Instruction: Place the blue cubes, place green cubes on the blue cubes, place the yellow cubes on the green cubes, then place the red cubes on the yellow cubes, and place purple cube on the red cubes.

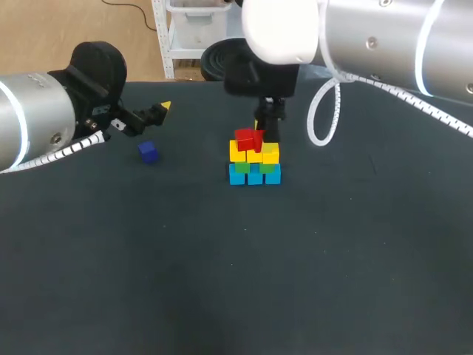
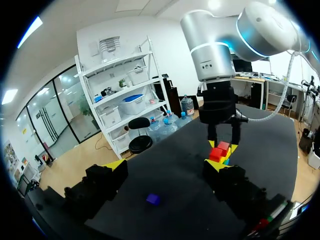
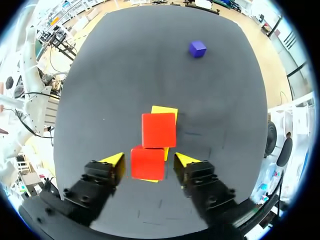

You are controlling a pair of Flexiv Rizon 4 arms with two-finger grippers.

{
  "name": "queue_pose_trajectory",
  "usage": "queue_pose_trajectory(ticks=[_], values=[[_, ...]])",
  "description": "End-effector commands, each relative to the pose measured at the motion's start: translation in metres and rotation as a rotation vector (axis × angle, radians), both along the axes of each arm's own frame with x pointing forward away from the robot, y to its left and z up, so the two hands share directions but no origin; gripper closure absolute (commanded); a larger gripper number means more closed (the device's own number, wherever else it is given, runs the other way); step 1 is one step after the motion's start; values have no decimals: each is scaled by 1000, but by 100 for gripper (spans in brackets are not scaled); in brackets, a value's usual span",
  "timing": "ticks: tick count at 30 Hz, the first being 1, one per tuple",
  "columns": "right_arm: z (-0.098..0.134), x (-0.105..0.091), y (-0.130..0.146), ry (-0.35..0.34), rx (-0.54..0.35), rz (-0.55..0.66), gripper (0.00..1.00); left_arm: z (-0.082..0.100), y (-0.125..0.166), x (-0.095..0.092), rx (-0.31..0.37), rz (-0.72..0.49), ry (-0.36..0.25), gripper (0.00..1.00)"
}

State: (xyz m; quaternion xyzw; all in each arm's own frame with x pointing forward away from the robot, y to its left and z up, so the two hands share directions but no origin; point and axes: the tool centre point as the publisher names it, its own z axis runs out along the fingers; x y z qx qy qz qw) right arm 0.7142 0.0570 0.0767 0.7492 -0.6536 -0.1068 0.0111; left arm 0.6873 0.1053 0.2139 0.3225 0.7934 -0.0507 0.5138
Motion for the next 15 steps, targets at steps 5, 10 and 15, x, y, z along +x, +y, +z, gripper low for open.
queue_pose_trajectory(ticks=[5,10,15], values=[[2,-2,2,-14,13,1,0,-1,-1,1,-1,4,-5,0],[2,0,7,-22,24,9,3,-1,-1,1,-1,4,-5,0],[3,4,14,-36,26,20,25,-1,-1,1,-1,4,-5,0]])
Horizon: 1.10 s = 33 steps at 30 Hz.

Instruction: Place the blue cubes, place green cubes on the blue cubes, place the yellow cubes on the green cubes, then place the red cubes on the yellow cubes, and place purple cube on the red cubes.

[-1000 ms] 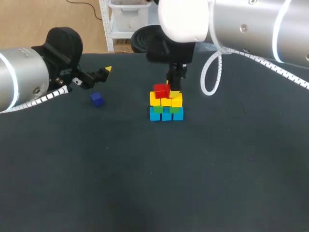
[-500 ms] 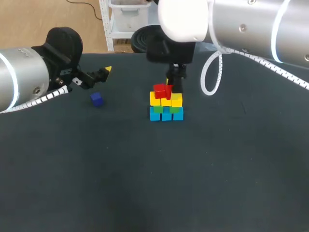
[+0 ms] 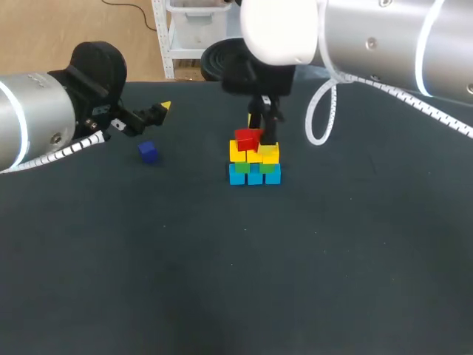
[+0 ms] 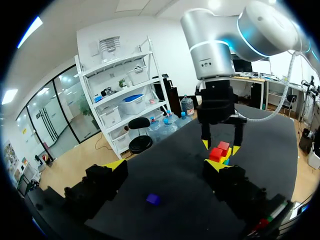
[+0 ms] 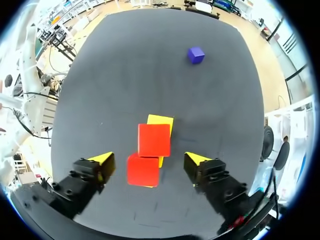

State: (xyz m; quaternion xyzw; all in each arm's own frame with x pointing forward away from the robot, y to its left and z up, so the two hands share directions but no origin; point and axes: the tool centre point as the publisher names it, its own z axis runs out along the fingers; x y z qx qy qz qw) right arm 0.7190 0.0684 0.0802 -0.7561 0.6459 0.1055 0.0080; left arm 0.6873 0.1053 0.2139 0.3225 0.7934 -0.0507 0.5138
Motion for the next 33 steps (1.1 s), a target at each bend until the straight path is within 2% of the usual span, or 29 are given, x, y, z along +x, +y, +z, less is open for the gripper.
queue_pose_trajectory(ticks=[1,3,4,15,28,33], values=[[0,0,4,-8,-4,4,30,-1,-1,0,-1,4,-5,0],[0,1,5,-11,-4,9,46,-1,-1,0,-1,4,-5,0],[0,1,6,-12,-5,12,51,-1,-1,0,-1,4,-5,0],[-2,-1,7,6,-5,40,55,-1,-1,0,-1,4,-5,0],[-2,-4,0,12,-1,19,62,-1,-1,0,-1,4,-5,0],[-1,-4,0,11,2,20,60,-1,-1,0,-1,4,-5,0]])
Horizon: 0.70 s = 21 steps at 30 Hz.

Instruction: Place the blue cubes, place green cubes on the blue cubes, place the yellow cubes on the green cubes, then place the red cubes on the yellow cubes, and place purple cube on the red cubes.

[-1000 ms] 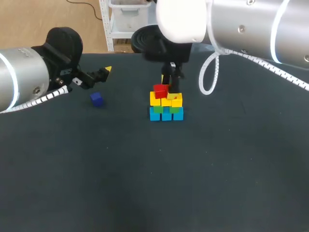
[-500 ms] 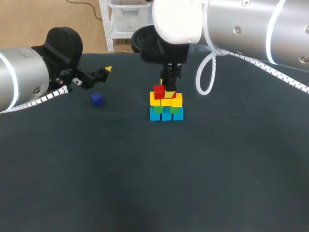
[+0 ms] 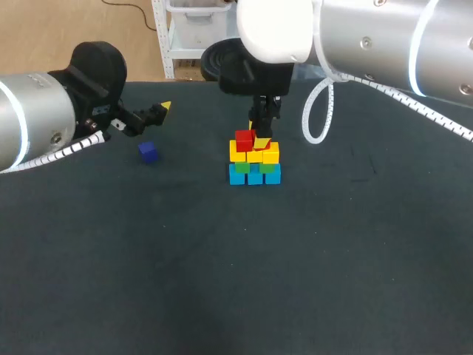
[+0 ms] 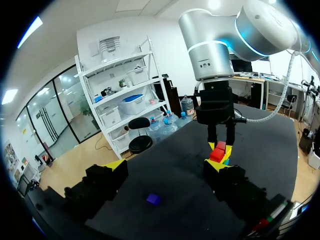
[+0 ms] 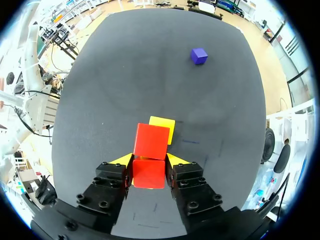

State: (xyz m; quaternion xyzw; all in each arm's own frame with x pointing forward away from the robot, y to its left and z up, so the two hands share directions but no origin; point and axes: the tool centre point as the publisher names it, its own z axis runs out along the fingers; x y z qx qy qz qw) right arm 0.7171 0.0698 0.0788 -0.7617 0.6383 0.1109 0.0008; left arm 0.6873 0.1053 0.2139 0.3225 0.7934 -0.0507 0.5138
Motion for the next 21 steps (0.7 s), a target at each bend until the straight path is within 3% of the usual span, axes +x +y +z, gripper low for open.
queue_pose_trajectory(ticks=[1,11,21], values=[[0,-3,-1,-4,7,0,58,-1,-1,0,-1,4,-5,0],[-1,-6,-7,-1,3,-25,56,-1,-1,0,-1,4,-5,0],[-1,-10,-9,0,3,-40,73,-1,-1,0,-1,4,-5,0]])
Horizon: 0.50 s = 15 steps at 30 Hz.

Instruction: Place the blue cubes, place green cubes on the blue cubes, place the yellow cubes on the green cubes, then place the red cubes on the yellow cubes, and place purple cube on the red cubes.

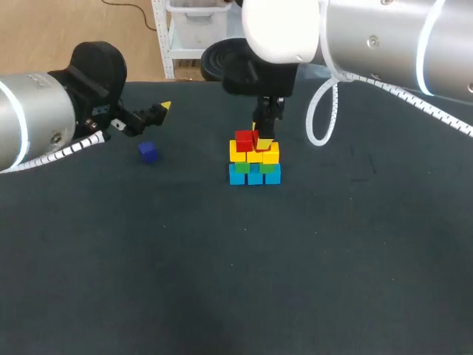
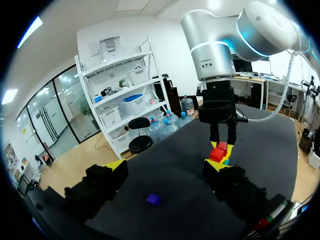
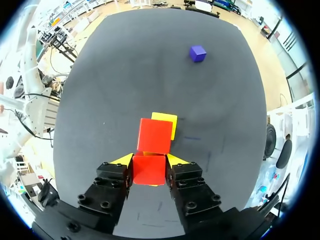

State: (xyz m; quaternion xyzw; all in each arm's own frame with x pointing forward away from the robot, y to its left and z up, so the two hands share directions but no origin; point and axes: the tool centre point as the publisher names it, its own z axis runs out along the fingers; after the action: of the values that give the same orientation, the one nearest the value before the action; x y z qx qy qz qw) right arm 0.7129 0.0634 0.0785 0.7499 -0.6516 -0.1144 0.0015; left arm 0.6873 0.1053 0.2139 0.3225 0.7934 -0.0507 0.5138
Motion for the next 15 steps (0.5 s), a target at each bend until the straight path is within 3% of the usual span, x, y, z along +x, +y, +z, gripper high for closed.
queue_pose_trajectory(ticks=[1,15], values=[[-1,-6,-3,-11,5,-7,74,-1,-1,0,-1,4,-5,0],[0,-10,-3,-32,4,-51,73,-1,-1,0,-1,4,-5,0]])
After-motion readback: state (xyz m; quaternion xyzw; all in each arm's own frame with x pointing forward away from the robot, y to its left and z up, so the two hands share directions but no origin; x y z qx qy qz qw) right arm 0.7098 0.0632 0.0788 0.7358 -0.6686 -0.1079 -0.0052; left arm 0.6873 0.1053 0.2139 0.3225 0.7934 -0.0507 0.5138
